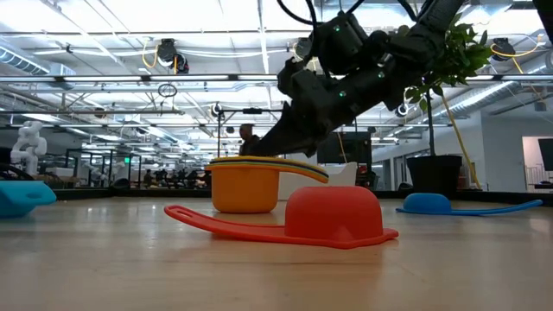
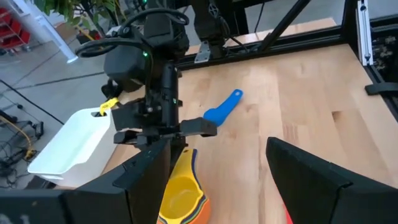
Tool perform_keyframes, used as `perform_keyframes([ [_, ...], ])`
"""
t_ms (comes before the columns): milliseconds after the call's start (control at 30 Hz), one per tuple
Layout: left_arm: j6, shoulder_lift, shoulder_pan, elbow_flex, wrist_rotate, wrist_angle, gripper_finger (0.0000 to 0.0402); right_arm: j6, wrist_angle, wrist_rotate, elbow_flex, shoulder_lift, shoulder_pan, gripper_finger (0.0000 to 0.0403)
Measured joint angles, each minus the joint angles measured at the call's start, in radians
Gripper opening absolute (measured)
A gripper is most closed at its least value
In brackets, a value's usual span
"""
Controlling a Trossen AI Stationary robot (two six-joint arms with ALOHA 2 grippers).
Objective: Nest measuring cups in basket
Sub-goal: Stack the yellow measuring cup into the dark blue measuring cup
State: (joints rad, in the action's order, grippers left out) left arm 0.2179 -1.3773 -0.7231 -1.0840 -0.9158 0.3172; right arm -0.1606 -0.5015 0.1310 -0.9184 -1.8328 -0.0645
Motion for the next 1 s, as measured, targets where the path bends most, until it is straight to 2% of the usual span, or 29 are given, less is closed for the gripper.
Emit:
perform_keyframes([
  [300, -0.024, 0.000, 0.000, 0.000, 0.000, 0.010, 0.0269, -0.014, -0.007, 0.031, 0.000, 0.055, 0.014, 0.0004],
  [467, 0.037, 0.000, 0.000, 0.000, 0.003, 0.063, 0.0269, -0.006, 0.061, 0.035, 0.000, 0.140, 0.045, 0.0004],
  [633, 0.116, 0.000, 0.000, 0.000, 0.049, 0.106, 0.0269, 0.049, 0.245, 0.023, 0.000, 0.266, 0.067, 0.0004],
  [733, 0.153, 0.000, 0.000, 0.000, 0.078, 0.106, 0.0269, 0.090, 0.397, -0.038, 0.000, 0.323, 0.068, 0.0006],
  [867, 0.207, 0.000, 0.000, 0.000, 0.079, 0.114, 0.0269, 0.109, 0.560, -0.060, 0.000, 0.336, 0.067, 0.0041],
  [1000, 0.262, 0.000, 0.000, 0.000, 0.077, 0.153, 0.0269, 0.124, 0.545, -0.059, 0.001, 0.321, 0.067, 0.0113],
])
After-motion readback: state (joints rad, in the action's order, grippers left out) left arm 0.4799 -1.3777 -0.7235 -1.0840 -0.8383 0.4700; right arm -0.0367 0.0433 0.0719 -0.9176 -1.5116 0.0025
